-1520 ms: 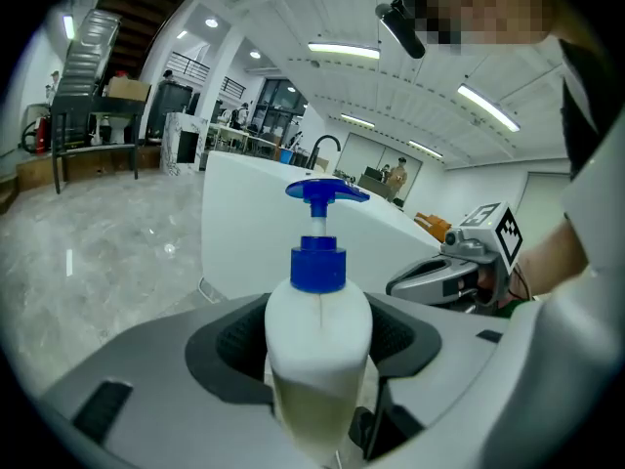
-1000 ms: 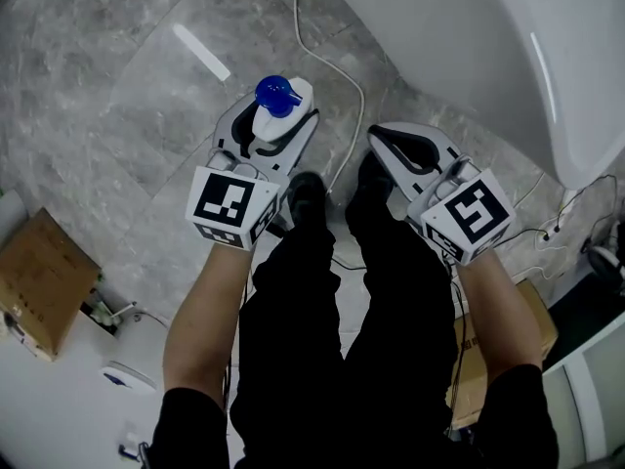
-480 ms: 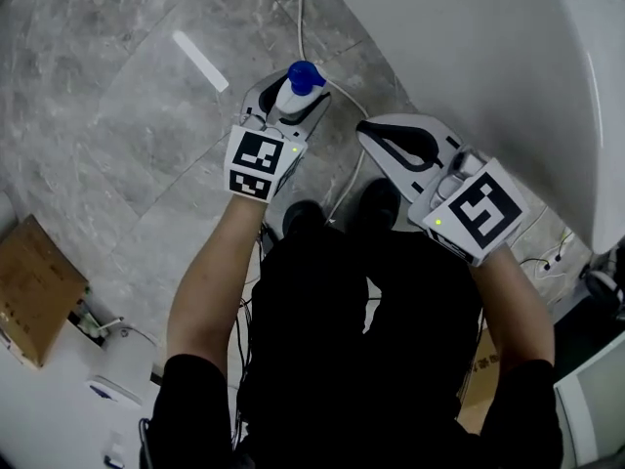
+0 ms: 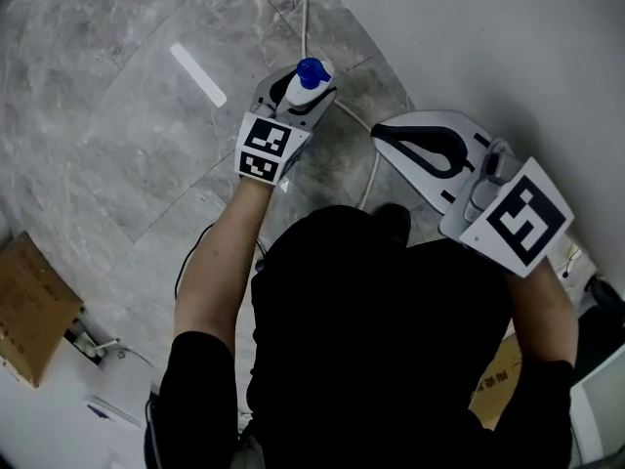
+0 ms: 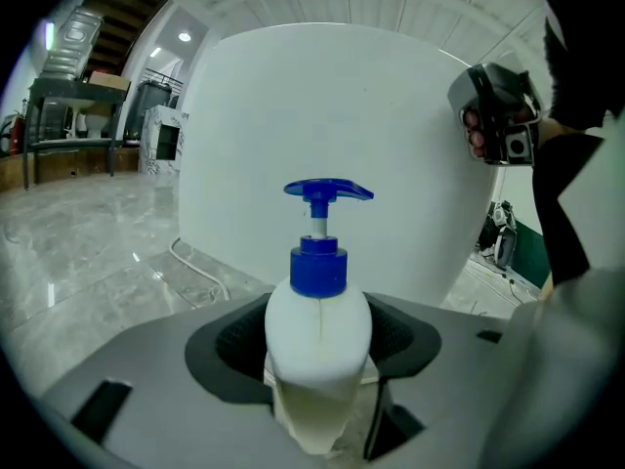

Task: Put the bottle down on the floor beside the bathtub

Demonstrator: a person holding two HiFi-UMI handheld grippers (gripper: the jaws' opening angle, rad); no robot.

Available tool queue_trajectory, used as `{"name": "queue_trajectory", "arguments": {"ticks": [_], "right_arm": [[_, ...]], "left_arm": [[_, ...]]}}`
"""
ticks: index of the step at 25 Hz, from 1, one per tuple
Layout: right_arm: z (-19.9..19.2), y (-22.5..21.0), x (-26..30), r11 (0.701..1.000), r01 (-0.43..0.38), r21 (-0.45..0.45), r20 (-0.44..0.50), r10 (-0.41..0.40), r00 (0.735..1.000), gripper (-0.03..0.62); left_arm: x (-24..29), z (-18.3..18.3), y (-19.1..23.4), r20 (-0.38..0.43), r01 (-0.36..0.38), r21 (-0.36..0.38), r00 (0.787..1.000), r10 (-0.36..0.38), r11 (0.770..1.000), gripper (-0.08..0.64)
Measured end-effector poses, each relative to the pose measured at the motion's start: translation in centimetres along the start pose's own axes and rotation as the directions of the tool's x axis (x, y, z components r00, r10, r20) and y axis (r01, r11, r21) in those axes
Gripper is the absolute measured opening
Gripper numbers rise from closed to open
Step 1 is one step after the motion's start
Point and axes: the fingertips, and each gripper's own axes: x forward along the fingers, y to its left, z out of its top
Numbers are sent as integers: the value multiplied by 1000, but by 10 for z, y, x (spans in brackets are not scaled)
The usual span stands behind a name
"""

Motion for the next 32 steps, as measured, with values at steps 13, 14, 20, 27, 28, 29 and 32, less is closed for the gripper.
{"name": "queue_trajectory", "arguments": {"ticks": [13, 14, 20, 27, 28, 29, 32], "right_arm": [[-5, 1, -11, 1000, 15, -24, -16, -15, 1000, 29], [-5, 0, -11, 1000, 17, -21, -13, -17, 1000, 29], [-6, -2, -11, 1000, 10, -2, 2, -10, 1000, 29], [0, 1, -4, 1000, -21, 19, 30, 21, 999, 29], [0, 1, -3, 1000, -26, 15, 32, 26, 999, 29], [0, 2, -2, 999, -30, 12, 33, 30, 999, 29], [3, 8, -1, 996, -70, 52, 68, 66, 995, 29]], "left_arm": [[-1, -47, -3, -4, -14, 46, 1000, 14, 999, 282], [-3, -52, -6, -17, -5, 53, 1000, 6, 999, 290], [-8, -53, -17, -30, 30, 69, 999, -28, 997, 335], [-15, -38, -29, -46, 57, 82, 998, -53, 995, 374], [-15, -35, -30, -42, 59, 83, 998, -56, 995, 374], [-17, -33, -32, -39, 62, 86, 998, -58, 994, 374], [-23, -31, -33, -56, 55, 97, 997, -50, 994, 374]]}}
